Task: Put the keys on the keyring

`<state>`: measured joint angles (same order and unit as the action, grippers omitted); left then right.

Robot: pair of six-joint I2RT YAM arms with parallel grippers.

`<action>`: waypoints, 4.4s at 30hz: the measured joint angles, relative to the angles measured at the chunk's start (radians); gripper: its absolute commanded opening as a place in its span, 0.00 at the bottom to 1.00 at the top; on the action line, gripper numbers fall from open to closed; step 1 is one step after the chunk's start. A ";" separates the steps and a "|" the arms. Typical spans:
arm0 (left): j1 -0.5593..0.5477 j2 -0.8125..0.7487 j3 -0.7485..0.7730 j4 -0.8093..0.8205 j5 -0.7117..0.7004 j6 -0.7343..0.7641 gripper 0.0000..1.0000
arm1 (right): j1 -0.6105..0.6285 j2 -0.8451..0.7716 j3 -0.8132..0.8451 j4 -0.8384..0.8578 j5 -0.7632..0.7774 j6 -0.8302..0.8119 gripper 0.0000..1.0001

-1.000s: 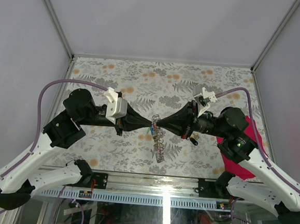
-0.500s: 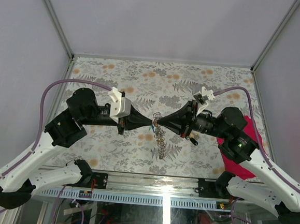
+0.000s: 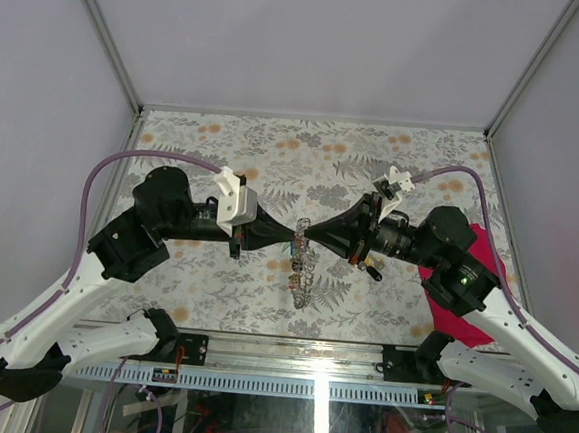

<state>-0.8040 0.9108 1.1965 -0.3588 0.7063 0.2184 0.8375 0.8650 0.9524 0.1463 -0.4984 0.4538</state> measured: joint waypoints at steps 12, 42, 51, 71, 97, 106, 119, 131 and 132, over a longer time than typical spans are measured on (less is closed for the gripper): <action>0.002 0.003 0.002 -0.018 -0.006 0.001 0.00 | 0.000 0.021 0.000 0.005 0.012 0.027 0.00; 0.002 0.007 0.016 -0.023 -0.007 0.004 0.00 | -0.001 0.026 0.000 0.077 -0.038 0.053 0.00; 0.001 0.018 0.016 -0.030 0.024 0.004 0.00 | -0.001 0.030 -0.007 0.136 -0.070 0.061 0.00; 0.001 0.013 0.015 -0.006 0.027 0.001 0.00 | 0.002 -0.043 -0.090 0.193 0.013 0.036 0.00; -0.001 -0.030 -0.041 0.186 0.124 -0.164 0.21 | 0.000 -0.068 -0.167 0.394 0.043 0.028 0.00; -0.001 -0.068 -0.105 0.322 0.013 -0.257 0.28 | 0.000 -0.080 -0.196 0.436 -0.025 -0.012 0.00; -0.001 -0.040 -0.152 0.427 0.061 -0.346 0.29 | 0.000 -0.081 -0.196 0.451 -0.125 -0.045 0.00; -0.001 -0.017 -0.173 0.460 0.109 -0.375 0.29 | 0.000 -0.081 -0.196 0.451 -0.125 -0.047 0.00; -0.001 -0.016 -0.174 0.461 0.109 -0.376 0.29 | 0.000 -0.081 -0.196 0.451 -0.125 -0.047 0.00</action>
<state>-0.8051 0.8951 1.0222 0.1020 0.8154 -0.1577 0.8375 0.7841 0.7563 0.5972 -0.6235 0.4065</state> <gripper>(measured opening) 0.285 0.010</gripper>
